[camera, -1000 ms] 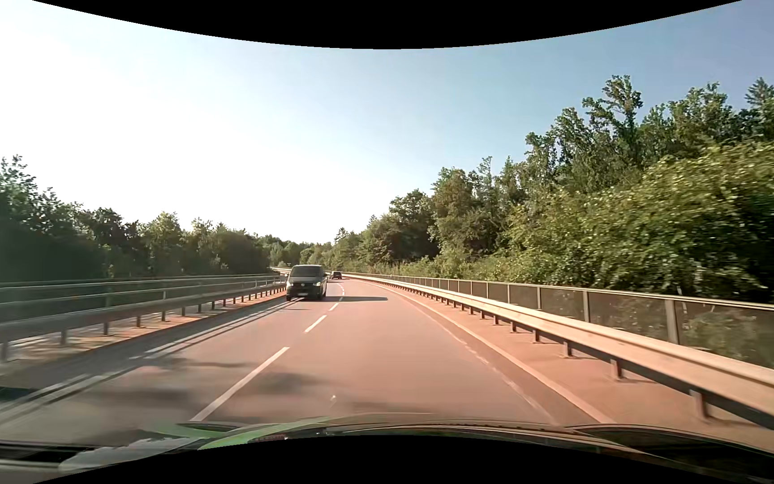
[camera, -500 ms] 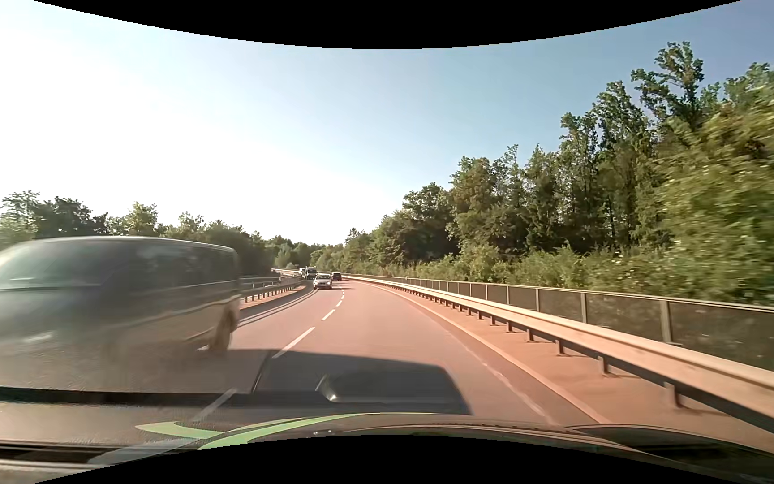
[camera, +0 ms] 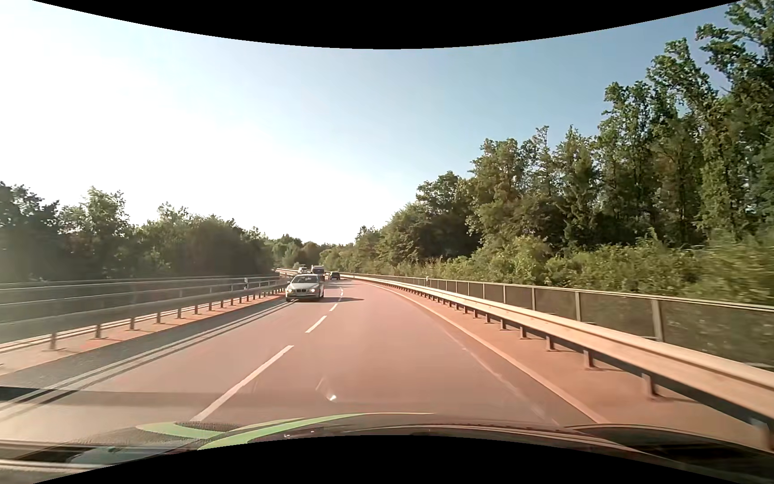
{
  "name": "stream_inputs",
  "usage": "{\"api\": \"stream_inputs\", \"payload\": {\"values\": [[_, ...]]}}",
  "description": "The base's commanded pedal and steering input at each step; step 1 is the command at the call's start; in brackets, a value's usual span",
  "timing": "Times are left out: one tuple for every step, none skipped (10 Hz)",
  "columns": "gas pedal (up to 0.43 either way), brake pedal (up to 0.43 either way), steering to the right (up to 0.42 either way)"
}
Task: Follow the waypoints while adhering to traffic rules and regulations
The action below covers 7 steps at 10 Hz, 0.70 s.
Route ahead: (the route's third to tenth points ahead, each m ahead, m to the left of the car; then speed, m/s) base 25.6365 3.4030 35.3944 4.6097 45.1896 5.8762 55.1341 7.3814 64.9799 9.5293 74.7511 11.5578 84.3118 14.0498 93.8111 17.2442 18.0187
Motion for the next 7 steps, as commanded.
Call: {"api": "stream_inputs", "payload": {"values": [[0.177,0.0,-0.018],[0.177,0.0,-0.018],[0.177,0.0,-0.018],[0.177,0.0,-0.017],[0.177,0.0,-0.016],[0.177,0.0,-0.016],[0.177,0.0,-0.016]]}}
